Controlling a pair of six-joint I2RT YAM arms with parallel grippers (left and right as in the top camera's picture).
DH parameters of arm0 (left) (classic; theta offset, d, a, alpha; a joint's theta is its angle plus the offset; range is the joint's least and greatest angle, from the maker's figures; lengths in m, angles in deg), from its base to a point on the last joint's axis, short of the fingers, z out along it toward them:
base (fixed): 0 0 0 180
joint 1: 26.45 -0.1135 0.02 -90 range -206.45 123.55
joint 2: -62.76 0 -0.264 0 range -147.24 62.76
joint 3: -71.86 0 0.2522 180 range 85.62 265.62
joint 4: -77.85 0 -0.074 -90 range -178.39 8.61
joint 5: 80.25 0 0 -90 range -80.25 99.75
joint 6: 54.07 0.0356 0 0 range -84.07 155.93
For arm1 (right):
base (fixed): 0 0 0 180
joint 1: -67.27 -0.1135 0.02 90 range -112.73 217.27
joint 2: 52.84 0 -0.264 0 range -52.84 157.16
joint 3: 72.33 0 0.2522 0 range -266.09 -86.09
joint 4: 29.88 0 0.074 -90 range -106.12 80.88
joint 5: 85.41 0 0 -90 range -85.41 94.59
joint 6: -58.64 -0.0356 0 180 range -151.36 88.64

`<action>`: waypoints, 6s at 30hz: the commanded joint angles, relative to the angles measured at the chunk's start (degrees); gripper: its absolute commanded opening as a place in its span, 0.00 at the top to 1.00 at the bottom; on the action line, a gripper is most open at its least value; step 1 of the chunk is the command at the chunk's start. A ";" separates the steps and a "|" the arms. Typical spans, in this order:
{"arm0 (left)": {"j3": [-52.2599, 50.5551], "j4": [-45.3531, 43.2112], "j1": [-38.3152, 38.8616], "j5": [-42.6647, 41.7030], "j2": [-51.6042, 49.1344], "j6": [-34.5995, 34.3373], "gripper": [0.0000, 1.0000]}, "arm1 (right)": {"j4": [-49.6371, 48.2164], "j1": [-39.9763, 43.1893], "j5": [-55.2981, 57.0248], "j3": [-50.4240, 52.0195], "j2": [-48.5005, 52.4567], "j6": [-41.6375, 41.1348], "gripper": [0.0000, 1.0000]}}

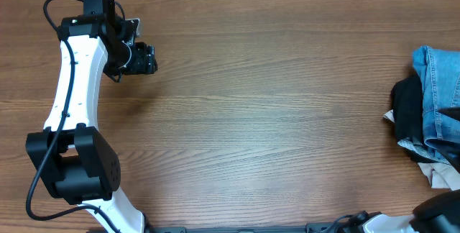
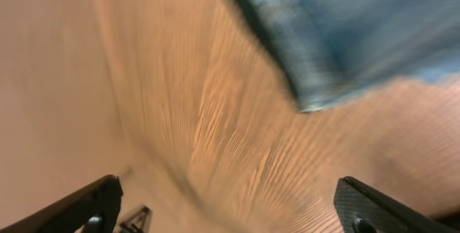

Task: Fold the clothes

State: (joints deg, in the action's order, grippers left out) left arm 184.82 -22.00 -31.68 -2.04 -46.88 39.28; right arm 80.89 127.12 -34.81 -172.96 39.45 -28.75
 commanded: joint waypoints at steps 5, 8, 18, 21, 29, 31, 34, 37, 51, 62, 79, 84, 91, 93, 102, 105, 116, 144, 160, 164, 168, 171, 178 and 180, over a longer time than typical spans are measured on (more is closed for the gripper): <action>1.14 1.25 0.02 -0.11 1.11 -0.48 0.13 | -9.07 -34.29 -1.81 0.17 -3.56 14.53 0.00; 1.14 1.84 0.02 -0.07 1.11 -1.70 0.00 | -17.44 -48.61 11.61 0.17 -3.56 6.01 0.00; 1.14 13.53 0.02 -2.16 1.11 -2.80 0.00 | -39.91 -64.94 22.73 0.11 -2.99 -2.45 0.00; 1.14 15.82 0.50 -3.30 2.64 -1.84 0.00 | -36.35 -64.94 24.72 0.11 -3.04 -3.91 0.00; -6.49 12.87 9.16 3.28 24.13 -2.64 0.00 | -27.89 -64.87 29.77 0.20 -6.10 -8.26 0.00; -12.09 9.25 9.55 2.73 32.28 -1.97 0.00 | -25.81 -64.87 30.95 0.31 -9.88 -8.24 0.00; -22.64 4.39 9.55 2.75 46.82 0.17 0.00 | -24.15 -64.81 32.92 2.36 -18.23 -8.26 0.00; -30.47 0.48 9.53 3.67 58.62 0.98 0.00 | -25.75 -63.54 30.40 9.35 -27.71 -8.63 0.00; -39.60 -3.19 9.53 4.76 61.07 0.94 0.00 | -30.05 -62.36 32.94 23.28 -45.99 -8.66 0.00; -39.60 -3.19 9.53 4.76 55.65 0.94 0.00 | -26.69 -62.36 32.48 23.28 -45.99 -8.61 0.00; -39.60 -3.21 9.53 4.76 45.20 0.94 0.00 | -60.24 -67.28 27.74 48.22 -67.71 0.61 0.00; -39.60 -3.21 9.53 4.76 41.59 0.94 0.00 | -74.38 -68.67 27.76 62.73 -80.87 0.61 0.00; -39.60 -3.23 9.53 4.76 37.73 0.94 0.00 | -87.01 -68.74 29.18 75.91 -92.13 0.66 0.00; -39.60 -3.23 9.53 4.76 36.94 0.94 0.00 | -94.29 -68.39 31.36 79.34 -92.13 0.66 0.00; -39.60 -3.26 9.53 4.76 35.80 0.94 0.00 | -100.32 -63.39 40.85 86.42 -92.13 0.83 0.00; -39.60 -3.26 9.53 4.76 35.80 0.94 0.00 | -92.45 -63.36 39.76 86.40 -92.13 0.22 0.00; -39.60 -3.26 9.53 4.76 35.80 0.94 0.00 | -92.19 -63.36 39.78 86.40 -92.13 0.22 0.00; -78.66 -44.54 8.44 6.25 86.18 0.90 0.00 | -92.19 -63.36 39.76 86.40 -92.13 0.22 0.00; -98.92 -71.49 5.25 6.34 109.46 9.25 0.00 | -92.19 -63.36 39.78 86.40 -92.13 0.22 0.00; -98.92 -62.34 5.25 7.37 109.48 5.14 0.00 | -92.19 -63.36 39.78 86.40 -92.13 0.22 0.00; -98.92 -62.31 5.25 7.37 109.48 5.20 0.00 | -92.19 -63.36 39.76 86.40 -92.13 0.22 0.00; -98.92 -62.31 5.20 7.34 109.46 5.20 0.00 | -92.19 -63.36 39.76 86.40 -92.13 0.22 0.00; -98.92 -62.31 5.20 7.34 109.44 5.20 0.00 | -92.19 -63.36 39.76 86.40 -92.13 0.22 0.00; -98.92 -62.31 5.22 7.34 109.44 5.20 0.00 | -92.19 -63.36 39.78 86.40 -92.13 0.22 0.00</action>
State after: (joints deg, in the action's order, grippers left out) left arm 86.09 -84.49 -26.13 4.69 62.01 45.29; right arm -10.98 63.52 4.82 -87.15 -52.22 -28.36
